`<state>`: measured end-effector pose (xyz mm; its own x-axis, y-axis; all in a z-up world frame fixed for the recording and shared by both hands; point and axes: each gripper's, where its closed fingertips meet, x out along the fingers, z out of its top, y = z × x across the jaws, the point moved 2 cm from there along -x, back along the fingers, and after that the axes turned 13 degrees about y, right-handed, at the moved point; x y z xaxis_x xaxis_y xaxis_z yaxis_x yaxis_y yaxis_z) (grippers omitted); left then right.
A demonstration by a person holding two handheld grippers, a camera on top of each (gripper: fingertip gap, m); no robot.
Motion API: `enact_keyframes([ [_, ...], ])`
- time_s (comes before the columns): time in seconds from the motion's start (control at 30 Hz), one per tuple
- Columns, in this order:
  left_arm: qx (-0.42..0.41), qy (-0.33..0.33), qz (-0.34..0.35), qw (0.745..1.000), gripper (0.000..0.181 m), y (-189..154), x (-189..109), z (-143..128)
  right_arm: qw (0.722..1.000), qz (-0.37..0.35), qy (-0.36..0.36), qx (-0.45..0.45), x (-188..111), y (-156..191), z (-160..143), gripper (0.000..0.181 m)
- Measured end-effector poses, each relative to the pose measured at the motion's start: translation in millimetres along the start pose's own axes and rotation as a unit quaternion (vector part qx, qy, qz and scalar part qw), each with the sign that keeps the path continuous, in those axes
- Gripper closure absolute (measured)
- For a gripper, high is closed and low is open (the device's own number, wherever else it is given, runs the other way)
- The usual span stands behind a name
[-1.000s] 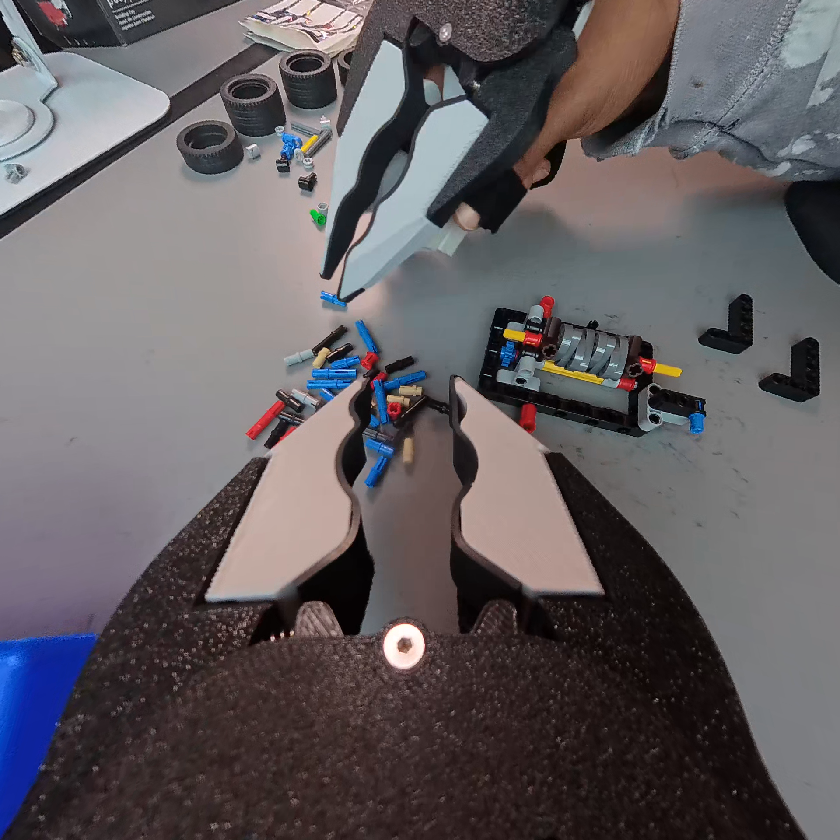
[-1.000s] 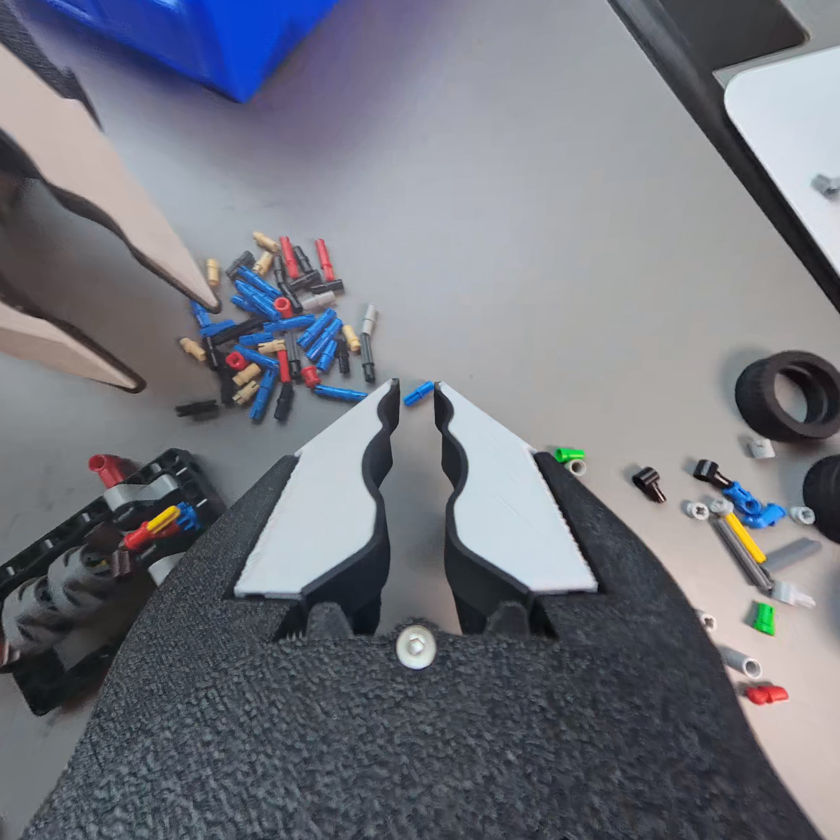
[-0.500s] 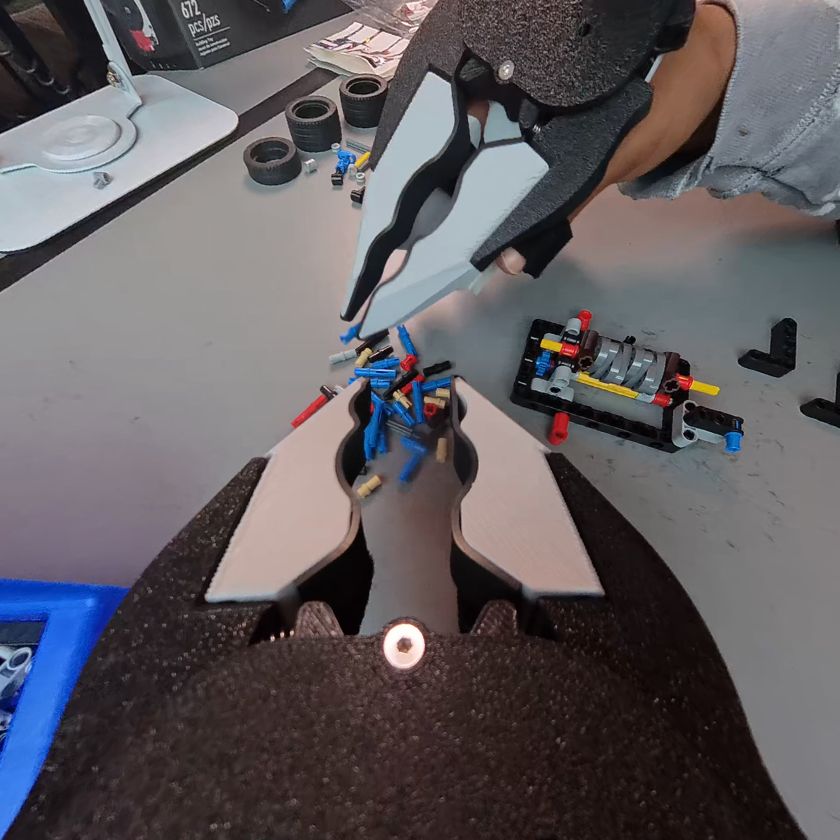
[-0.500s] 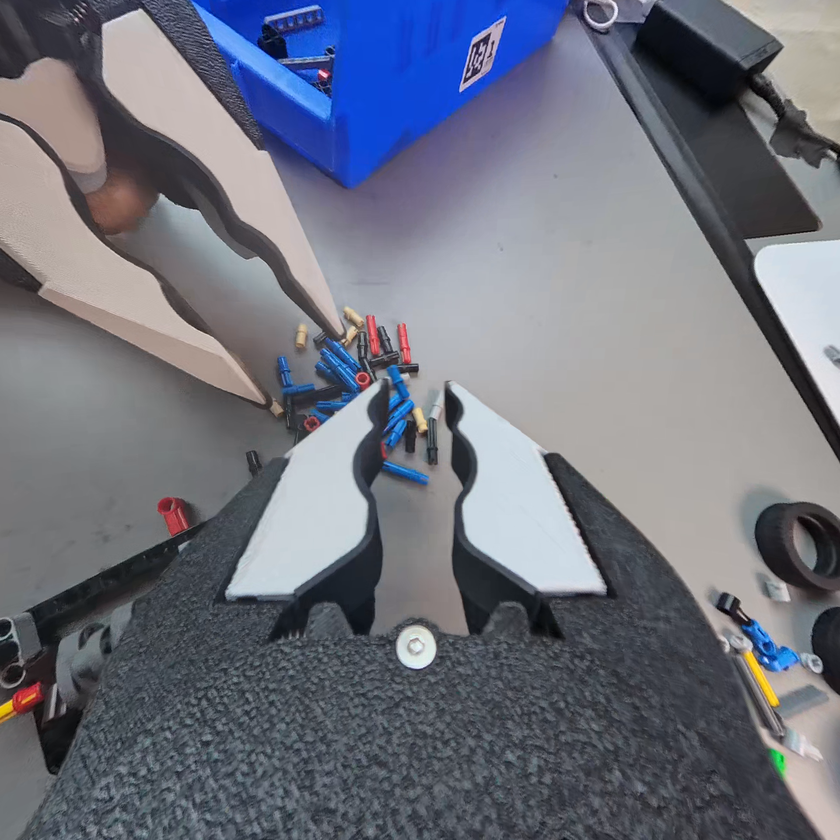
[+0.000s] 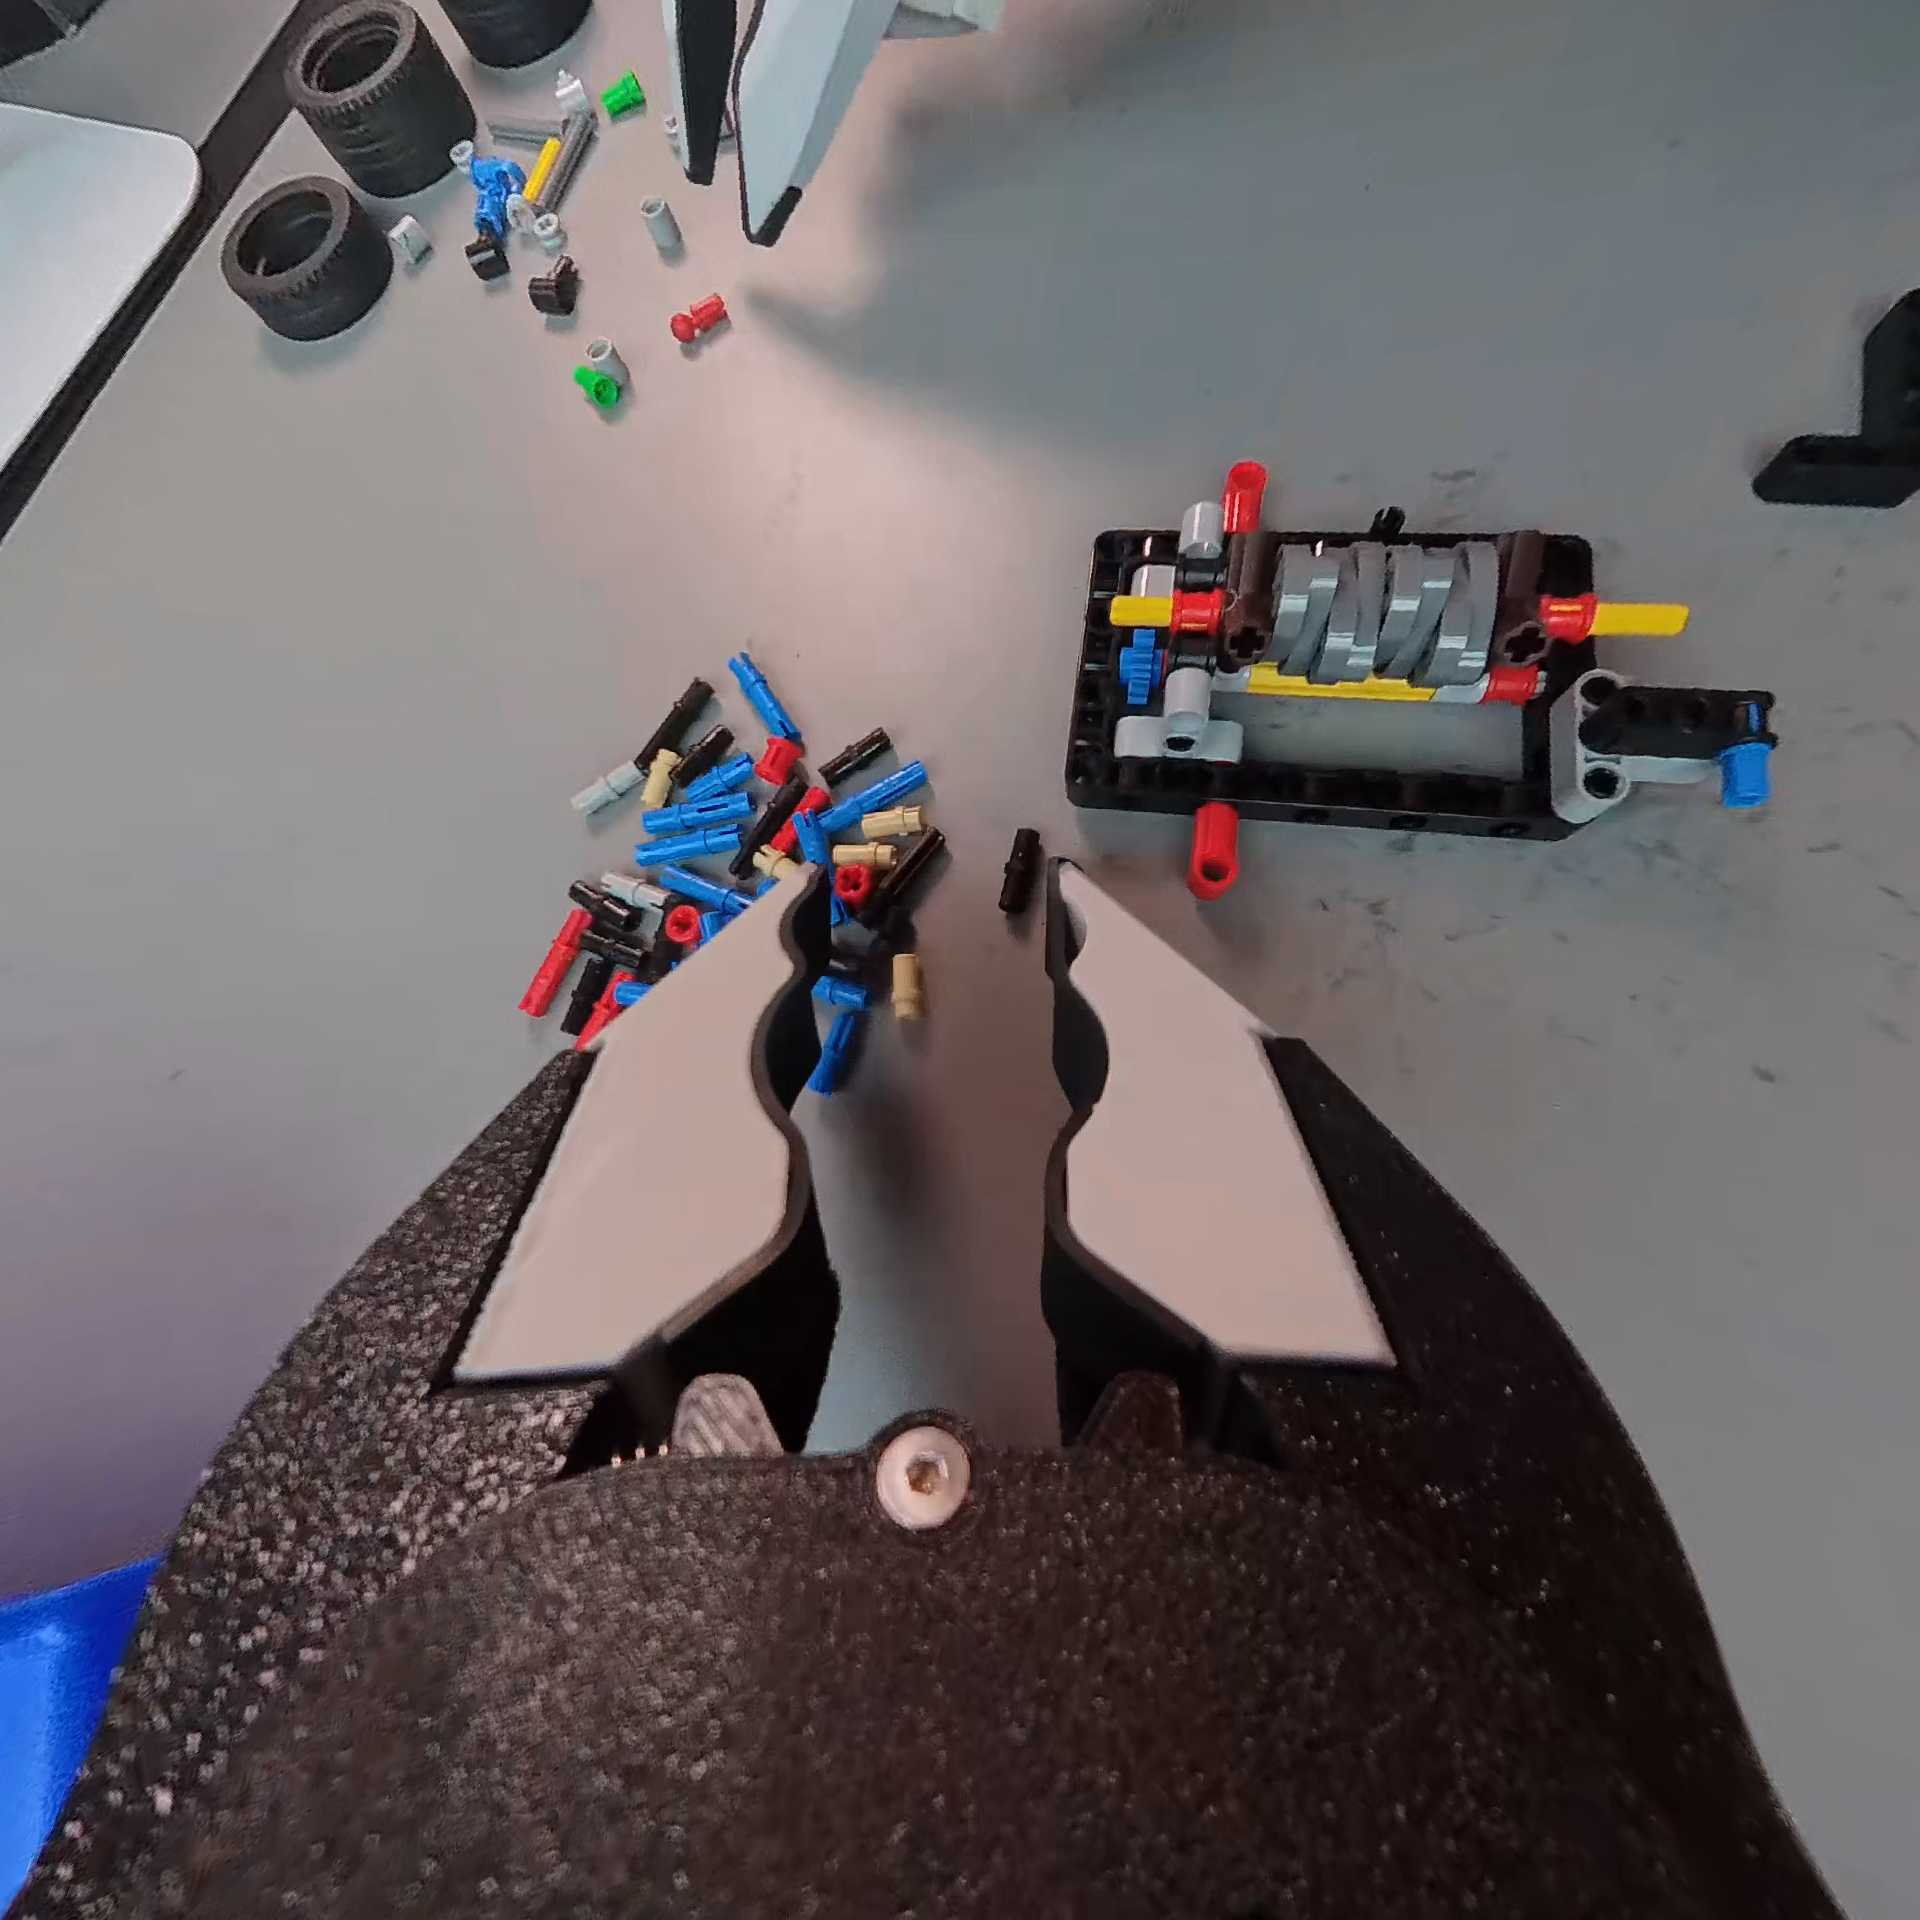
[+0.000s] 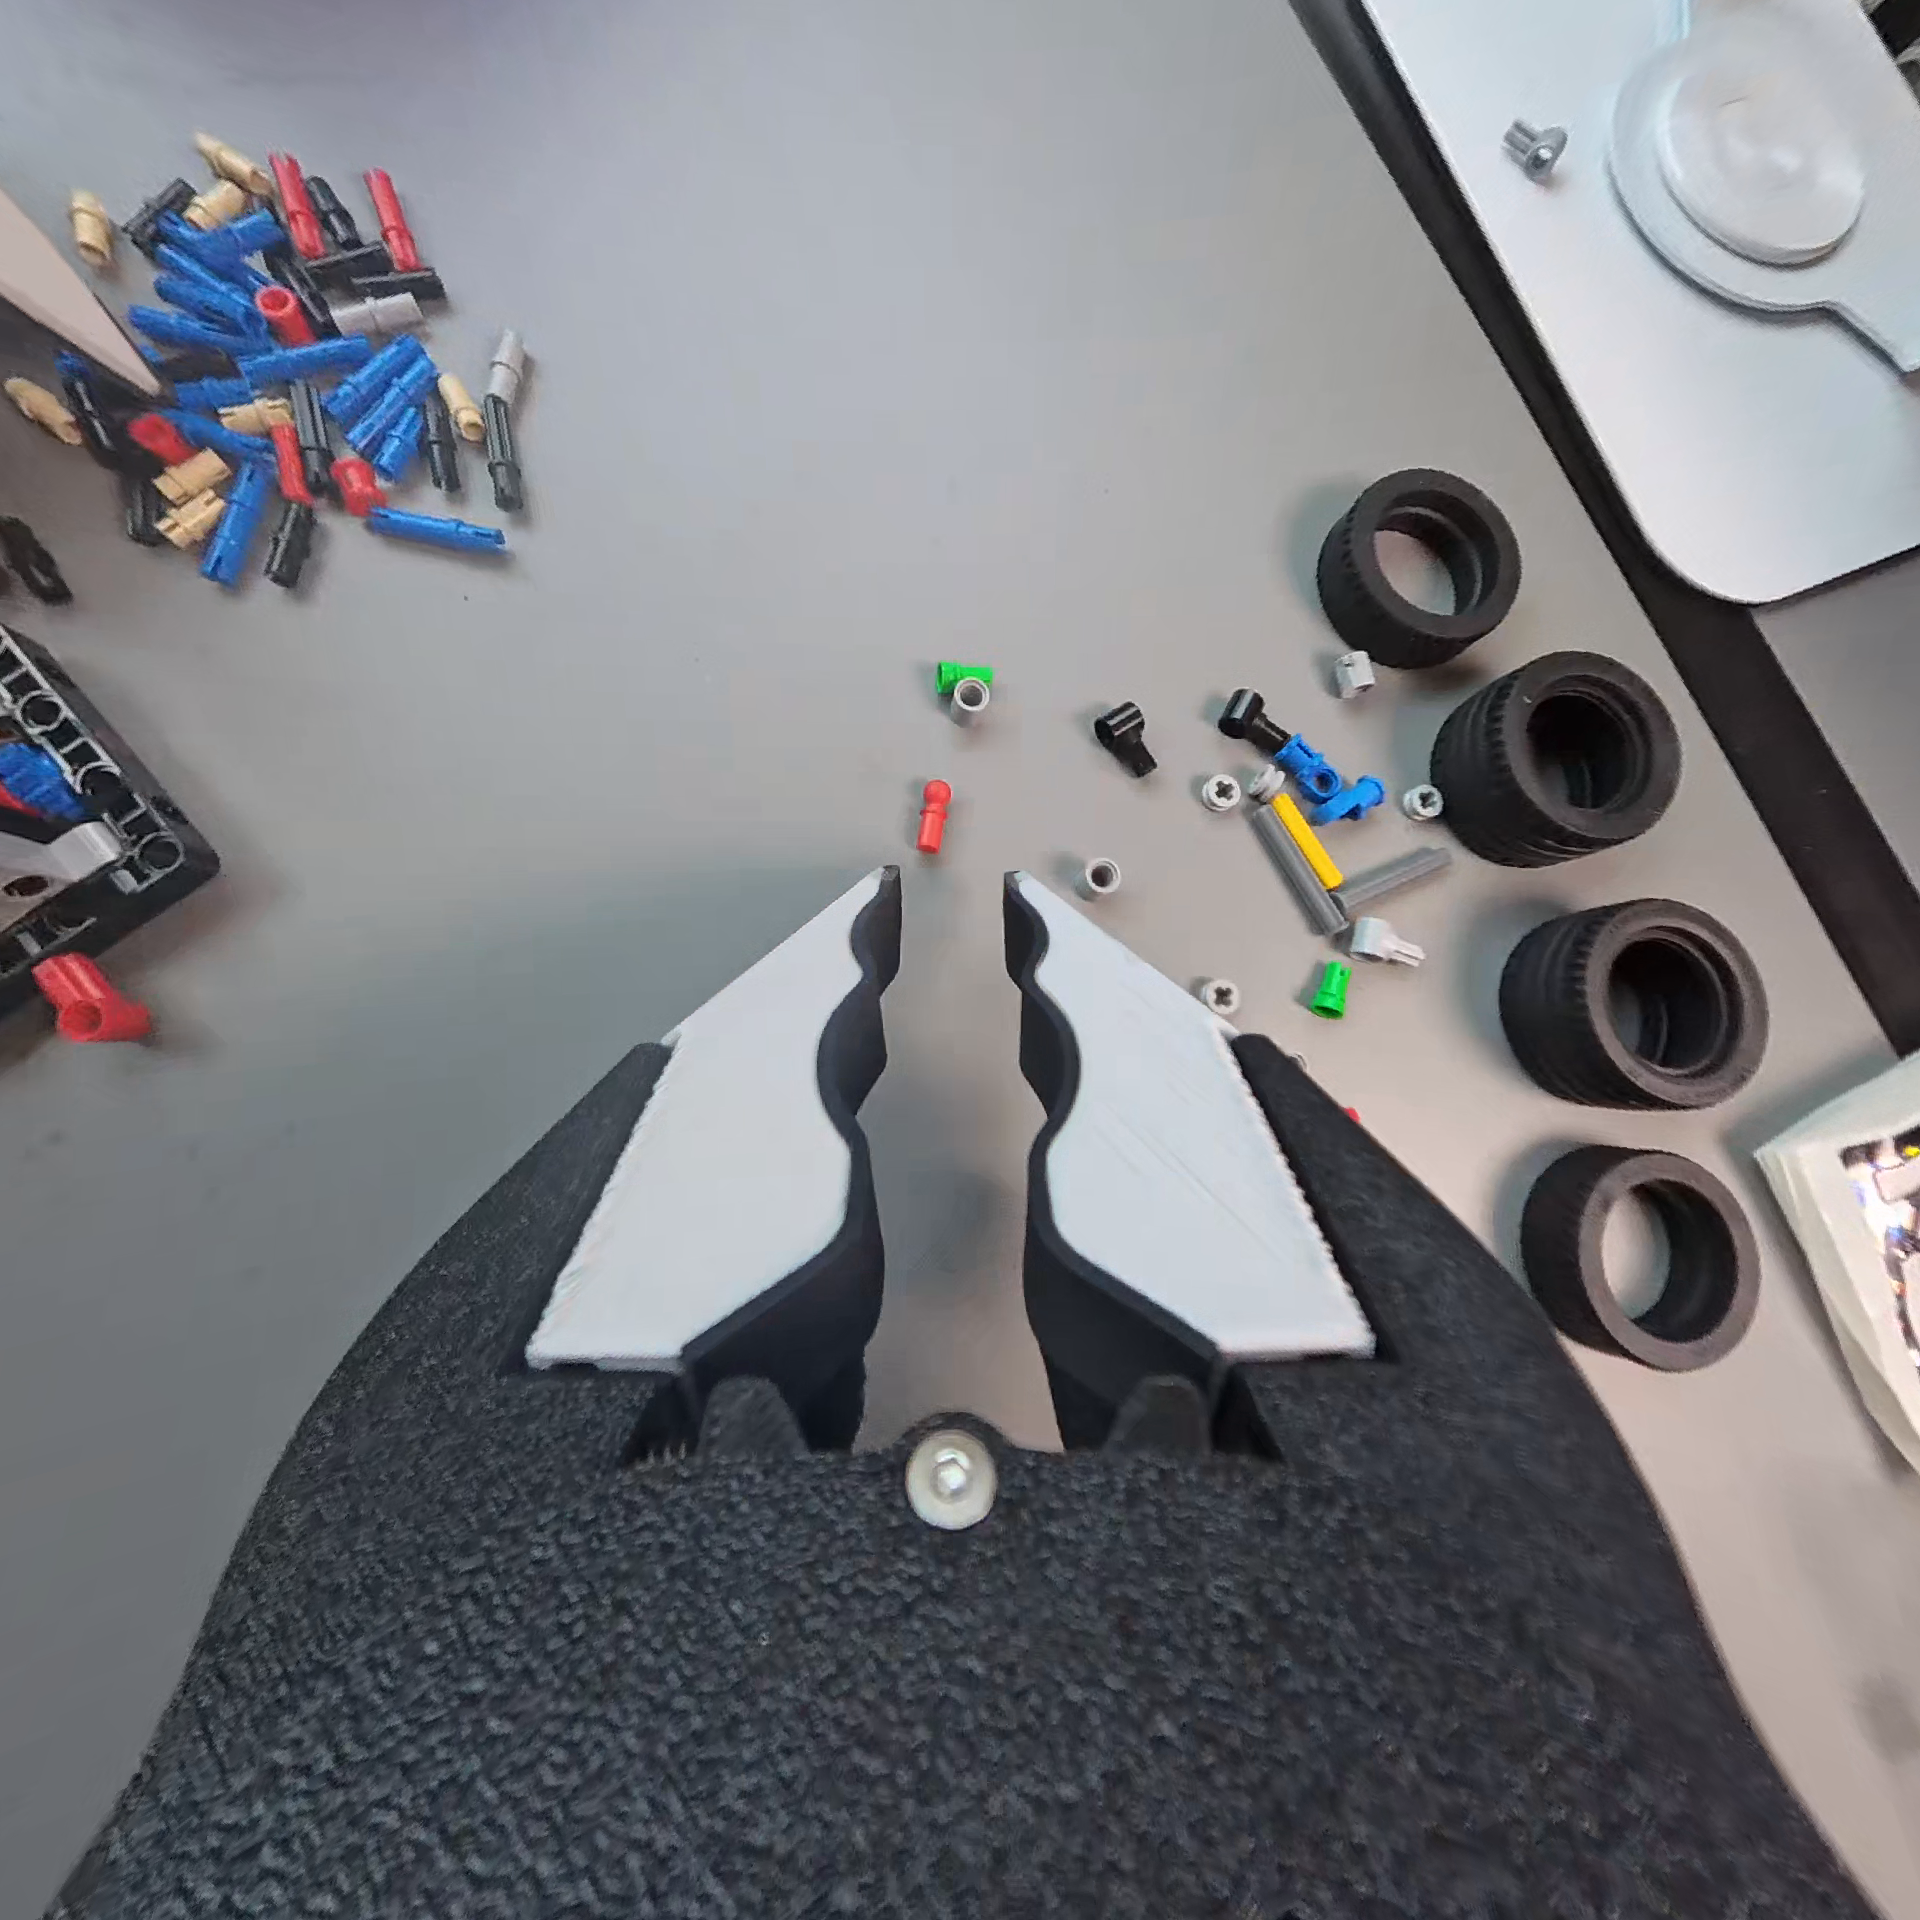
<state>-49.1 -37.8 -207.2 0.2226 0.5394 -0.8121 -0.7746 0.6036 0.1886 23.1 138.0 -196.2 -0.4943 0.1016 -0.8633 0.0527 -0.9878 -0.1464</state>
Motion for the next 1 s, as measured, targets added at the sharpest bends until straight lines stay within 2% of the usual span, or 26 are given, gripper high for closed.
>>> enact_keyframes([
  [0.13, -0.01, 0.009, 0.023, 1.0, 0.146, 8, 2, -1, 1.0, 0.003, 0.009, 0.008, 15, 4, 8, 0.163],
  [0.2, -0.025, 0.015, 0.044, 0.999, 0.15, 17, 0, -5, 1.0, 0.002, 0.019, 0.005, 17, 5, 10, 0.177],
  [0.27, -0.036, 0.008, 0.061, 0.997, 0.151, 24, -4, -6, 0.999, -0.006, 0.031, 0.009, 17, 0, 8, 0.177],
  [0.47, -0.075, -0.02, 0.065, 0.995, 0.15, 36, -15, -6, 0.989, -0.123, 0.05, 0.068, 8, -48, -13, 0.176],
  [0.5, -0.077, -0.023, 0.066, 0.995, 0.15, 36, -15, -6, 0.988, -0.132, 0.046, 0.067, 6, -49, -11, 0.17],
  [0.63, -0.079, -0.033, 0.058, 0.995, 0.149, 35, -16, -3, 0.994, -0.097, -0.007, 0.047, 6, -26, 19, 0.16],
  [0.73, -0.075, -0.032, 0.057, 0.995, 0.149, 34, -15, -3, 0.997, -0.046, -0.014, 0.054, 22, -3, 39, 0.157],
  [0.8, -0.073, -0.032, 0.057, 0.995, 0.149, 33, -16, -3, 0.996, -0.054, 0.015, 0.063, 35, -3, 38, 0.161],
  [0.9, -0.073, -0.033, 0.058, 0.995, 0.149, 33, -17, -4, 0.995, -0.058, 0.024, 0.08, 35, -7, 36, 0.181],
  [1.0, -0.075, -0.036, 0.056, 0.995, 0.149, 34, -18, -4, 0.993, -0.057, 0.035, 0.101, 31, -15, 26, 0.181],
])
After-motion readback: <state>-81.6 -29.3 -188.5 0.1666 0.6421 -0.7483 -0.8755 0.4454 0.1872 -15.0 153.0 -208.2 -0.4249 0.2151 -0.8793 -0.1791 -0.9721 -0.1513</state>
